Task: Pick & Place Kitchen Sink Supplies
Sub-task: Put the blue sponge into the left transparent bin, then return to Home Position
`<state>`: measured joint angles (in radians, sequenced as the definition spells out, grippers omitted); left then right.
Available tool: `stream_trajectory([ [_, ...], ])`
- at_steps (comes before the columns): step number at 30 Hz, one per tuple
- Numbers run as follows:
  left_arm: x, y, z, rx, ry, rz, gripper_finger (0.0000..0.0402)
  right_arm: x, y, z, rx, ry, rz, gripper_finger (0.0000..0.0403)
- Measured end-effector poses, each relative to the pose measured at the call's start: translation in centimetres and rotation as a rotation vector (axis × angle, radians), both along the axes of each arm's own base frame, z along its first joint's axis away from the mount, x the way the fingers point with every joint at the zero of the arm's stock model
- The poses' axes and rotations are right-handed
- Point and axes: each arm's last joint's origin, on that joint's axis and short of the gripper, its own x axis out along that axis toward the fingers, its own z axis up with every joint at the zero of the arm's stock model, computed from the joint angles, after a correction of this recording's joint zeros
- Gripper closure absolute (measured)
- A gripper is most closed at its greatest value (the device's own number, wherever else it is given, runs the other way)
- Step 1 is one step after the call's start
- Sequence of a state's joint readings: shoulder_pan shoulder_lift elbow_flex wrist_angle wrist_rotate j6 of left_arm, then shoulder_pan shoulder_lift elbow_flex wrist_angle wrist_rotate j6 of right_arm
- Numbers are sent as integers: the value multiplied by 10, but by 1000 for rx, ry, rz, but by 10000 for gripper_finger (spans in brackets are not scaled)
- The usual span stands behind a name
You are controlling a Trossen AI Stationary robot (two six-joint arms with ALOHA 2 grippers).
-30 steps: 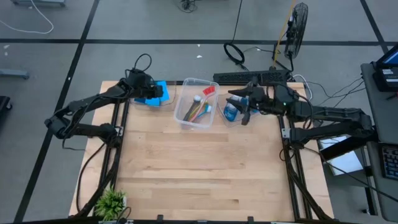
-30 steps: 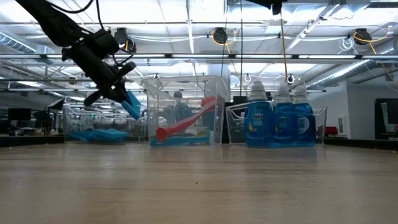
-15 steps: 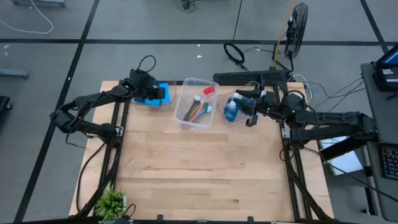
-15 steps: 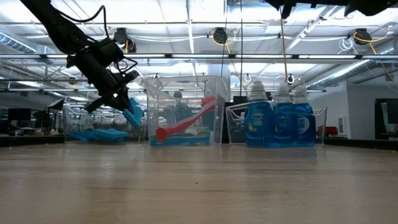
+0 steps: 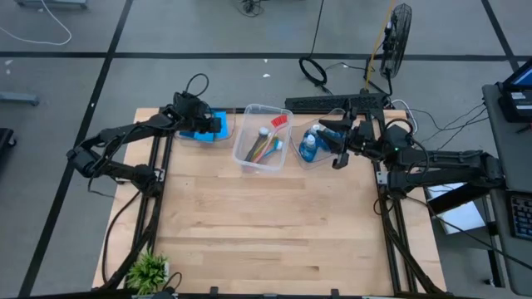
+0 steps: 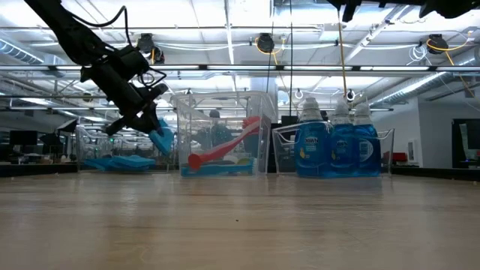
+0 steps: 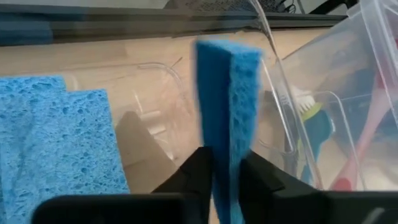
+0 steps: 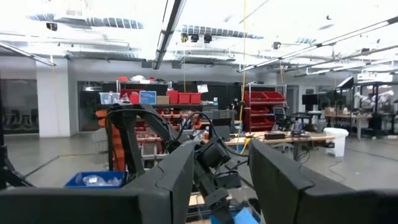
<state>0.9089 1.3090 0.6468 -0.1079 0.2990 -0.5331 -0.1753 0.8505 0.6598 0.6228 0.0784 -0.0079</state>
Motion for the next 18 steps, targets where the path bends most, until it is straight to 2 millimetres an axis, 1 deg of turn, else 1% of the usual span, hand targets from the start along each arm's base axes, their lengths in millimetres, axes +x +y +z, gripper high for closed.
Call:
stream_trajectory([
  [3,0,0,0,-3,-6,-9,304,0,0,-1,3,13,0,261],
  [10,0,-1,2,2,-11,-8,192,1,0,-2,3,23,0,261],
  [14,-2,-3,10,31,-32,-12,140,1,0,-3,2,31,0,261],
  [18,-9,-6,23,77,-66,2,106,1,0,-4,4,41,0,261],
])
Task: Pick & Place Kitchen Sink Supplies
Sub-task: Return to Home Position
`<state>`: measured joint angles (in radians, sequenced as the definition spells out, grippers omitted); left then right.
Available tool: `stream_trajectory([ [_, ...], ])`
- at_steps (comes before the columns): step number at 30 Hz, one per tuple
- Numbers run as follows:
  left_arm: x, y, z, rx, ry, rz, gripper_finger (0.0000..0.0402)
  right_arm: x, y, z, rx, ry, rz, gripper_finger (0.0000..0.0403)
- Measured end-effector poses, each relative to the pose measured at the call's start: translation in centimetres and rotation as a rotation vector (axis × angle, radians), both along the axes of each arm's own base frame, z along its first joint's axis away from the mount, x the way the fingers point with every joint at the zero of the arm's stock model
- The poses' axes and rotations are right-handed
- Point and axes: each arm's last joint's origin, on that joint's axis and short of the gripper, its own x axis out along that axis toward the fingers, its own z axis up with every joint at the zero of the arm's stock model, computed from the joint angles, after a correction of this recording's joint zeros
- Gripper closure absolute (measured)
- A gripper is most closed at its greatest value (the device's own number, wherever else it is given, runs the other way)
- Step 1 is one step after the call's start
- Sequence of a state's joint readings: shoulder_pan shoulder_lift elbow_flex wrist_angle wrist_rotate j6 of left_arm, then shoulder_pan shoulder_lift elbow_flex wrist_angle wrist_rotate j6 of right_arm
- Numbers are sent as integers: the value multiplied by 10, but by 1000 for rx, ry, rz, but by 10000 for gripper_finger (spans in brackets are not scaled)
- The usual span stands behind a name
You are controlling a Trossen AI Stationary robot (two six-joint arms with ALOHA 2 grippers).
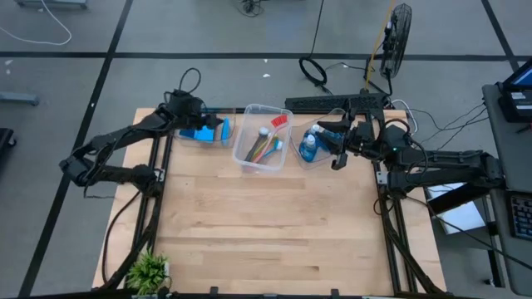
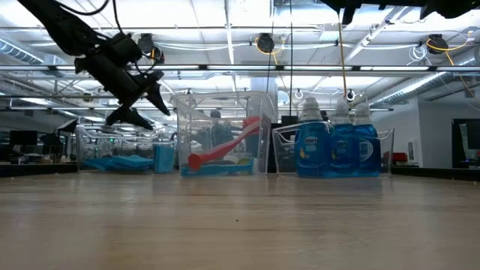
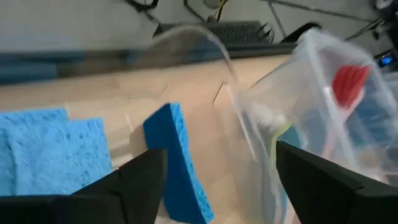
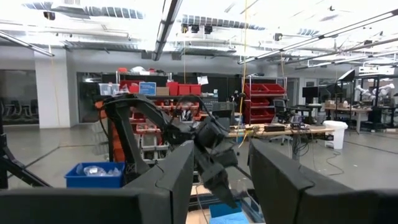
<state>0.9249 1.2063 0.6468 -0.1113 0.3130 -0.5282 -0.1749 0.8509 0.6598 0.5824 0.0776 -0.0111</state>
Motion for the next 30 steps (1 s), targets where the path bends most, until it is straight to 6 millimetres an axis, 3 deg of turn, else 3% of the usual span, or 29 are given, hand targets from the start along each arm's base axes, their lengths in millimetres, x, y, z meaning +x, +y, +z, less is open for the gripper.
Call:
stream_trajectory([
  [7,-17,-14,25,54,-48,25,83,1,0,-2,4,26,0,261],
  [15,-34,-42,56,139,-146,24,97,1,0,-4,8,44,0,262],
  [23,-43,-67,78,181,-297,-124,111,1,0,-4,15,40,2,261],
  [30,-48,-91,93,290,-374,-292,112,-3,-2,-10,134,101,16,261],
])
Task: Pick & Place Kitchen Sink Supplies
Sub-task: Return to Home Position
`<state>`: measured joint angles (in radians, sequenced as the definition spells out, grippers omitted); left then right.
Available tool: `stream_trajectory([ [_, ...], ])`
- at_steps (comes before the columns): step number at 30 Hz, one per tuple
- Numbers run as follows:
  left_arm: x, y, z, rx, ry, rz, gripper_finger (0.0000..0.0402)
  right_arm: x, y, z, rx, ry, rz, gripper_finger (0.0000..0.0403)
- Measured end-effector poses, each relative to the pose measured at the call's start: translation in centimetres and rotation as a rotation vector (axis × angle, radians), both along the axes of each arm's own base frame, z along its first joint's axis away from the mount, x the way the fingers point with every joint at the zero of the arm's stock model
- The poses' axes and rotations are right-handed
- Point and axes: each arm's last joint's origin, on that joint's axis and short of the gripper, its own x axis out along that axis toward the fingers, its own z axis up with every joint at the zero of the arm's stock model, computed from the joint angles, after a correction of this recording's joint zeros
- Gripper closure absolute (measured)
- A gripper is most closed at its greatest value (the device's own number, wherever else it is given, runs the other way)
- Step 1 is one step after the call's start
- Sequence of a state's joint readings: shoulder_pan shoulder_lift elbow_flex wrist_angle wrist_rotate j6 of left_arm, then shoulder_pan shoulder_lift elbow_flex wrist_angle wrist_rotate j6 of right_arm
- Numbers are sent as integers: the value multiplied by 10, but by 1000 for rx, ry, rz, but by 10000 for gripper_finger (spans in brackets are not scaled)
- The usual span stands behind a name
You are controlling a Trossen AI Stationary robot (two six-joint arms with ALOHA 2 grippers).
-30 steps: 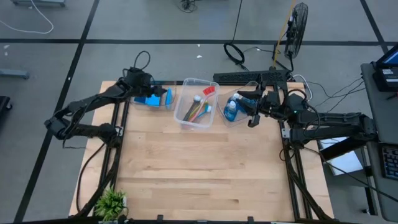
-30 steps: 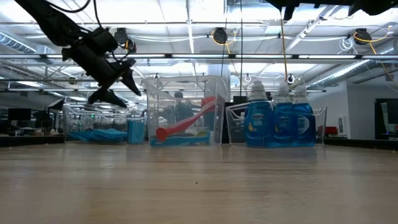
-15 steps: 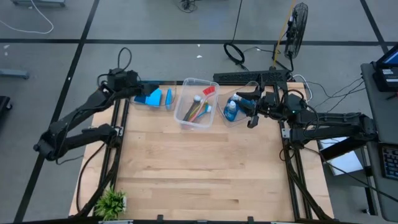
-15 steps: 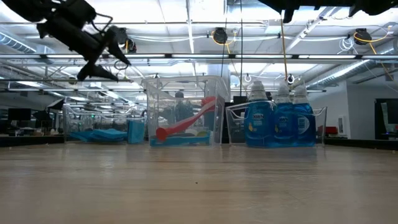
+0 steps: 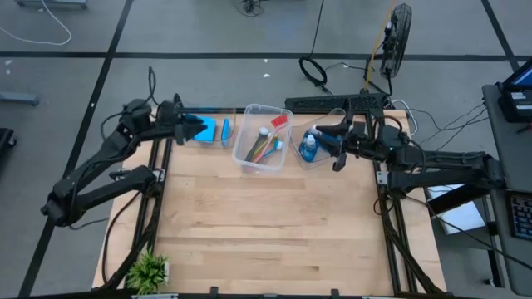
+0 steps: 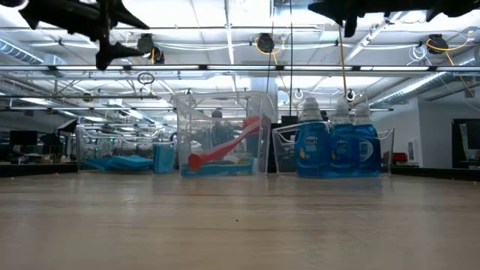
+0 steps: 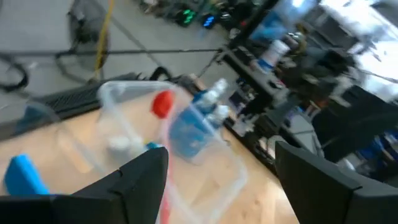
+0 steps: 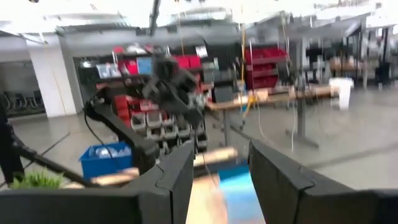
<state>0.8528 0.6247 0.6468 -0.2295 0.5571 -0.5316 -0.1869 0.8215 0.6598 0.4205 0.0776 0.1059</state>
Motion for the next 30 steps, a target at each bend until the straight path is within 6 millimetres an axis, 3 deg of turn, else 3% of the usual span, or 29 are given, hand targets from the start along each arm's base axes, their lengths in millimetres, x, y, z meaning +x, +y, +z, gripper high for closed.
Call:
stream_trajectory([
  [16,-46,-68,25,448,-173,-134,106,-60,10,8,37,41,-6,261],
  [24,-66,-83,6,497,-45,-131,116,-75,13,-6,128,171,-10,261],
  [30,-77,-90,-3,556,-119,-97,120,-80,13,-15,170,250,-39,261],
])
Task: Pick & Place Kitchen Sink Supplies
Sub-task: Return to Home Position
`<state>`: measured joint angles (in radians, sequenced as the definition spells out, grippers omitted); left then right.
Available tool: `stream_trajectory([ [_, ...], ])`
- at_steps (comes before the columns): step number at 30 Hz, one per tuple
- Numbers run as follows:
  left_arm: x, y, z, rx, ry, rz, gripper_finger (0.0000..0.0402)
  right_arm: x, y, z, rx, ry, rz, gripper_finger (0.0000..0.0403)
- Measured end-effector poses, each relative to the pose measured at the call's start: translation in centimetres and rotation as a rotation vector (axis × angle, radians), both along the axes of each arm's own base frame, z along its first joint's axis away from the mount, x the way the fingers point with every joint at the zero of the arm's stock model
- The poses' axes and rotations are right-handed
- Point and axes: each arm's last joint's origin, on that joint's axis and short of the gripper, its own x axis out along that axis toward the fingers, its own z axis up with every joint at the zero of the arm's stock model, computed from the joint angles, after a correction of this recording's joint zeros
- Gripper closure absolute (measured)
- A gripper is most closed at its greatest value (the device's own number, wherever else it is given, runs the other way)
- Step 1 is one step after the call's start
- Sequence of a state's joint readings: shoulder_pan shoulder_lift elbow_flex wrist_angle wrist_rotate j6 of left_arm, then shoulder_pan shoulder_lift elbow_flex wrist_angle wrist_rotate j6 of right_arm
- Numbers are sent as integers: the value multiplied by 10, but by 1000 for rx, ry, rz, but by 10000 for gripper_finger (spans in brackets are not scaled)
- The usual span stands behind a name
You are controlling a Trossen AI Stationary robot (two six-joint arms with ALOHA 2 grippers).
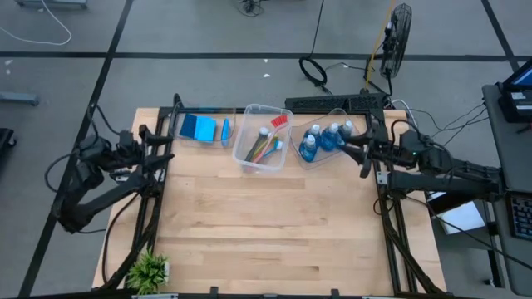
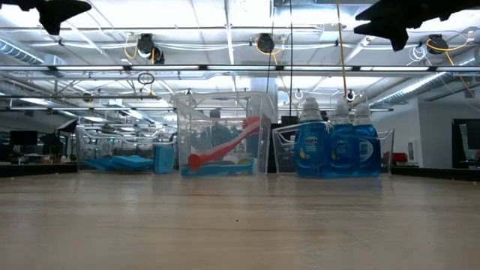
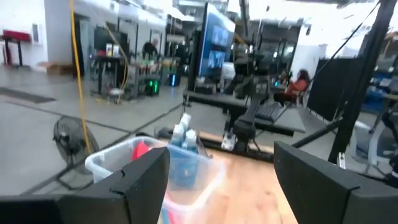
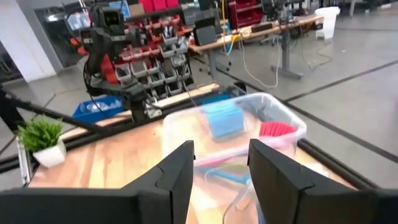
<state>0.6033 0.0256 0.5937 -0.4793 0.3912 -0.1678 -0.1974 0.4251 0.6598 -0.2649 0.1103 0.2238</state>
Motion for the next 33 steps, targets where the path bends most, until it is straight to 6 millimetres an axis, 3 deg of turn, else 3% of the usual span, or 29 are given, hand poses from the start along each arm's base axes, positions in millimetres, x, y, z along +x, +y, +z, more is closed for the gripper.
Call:
stream_trajectory([
  [5,9,6,-17,-44,4,-20,111,0,0,-8,8,4,5,261],
  [9,21,14,-31,-55,-17,-35,105,3,0,-28,60,33,-3,261],
  [16,31,18,-44,-66,-49,-70,108,3,0,-54,65,-62,-2,261],
  [26,33,15,-42,-71,-81,-82,121,-13,3,-71,81,-147,1,261],
  [33,43,15,-43,-97,-49,-83,110,-11,2,-89,118,-123,-3,261],
])
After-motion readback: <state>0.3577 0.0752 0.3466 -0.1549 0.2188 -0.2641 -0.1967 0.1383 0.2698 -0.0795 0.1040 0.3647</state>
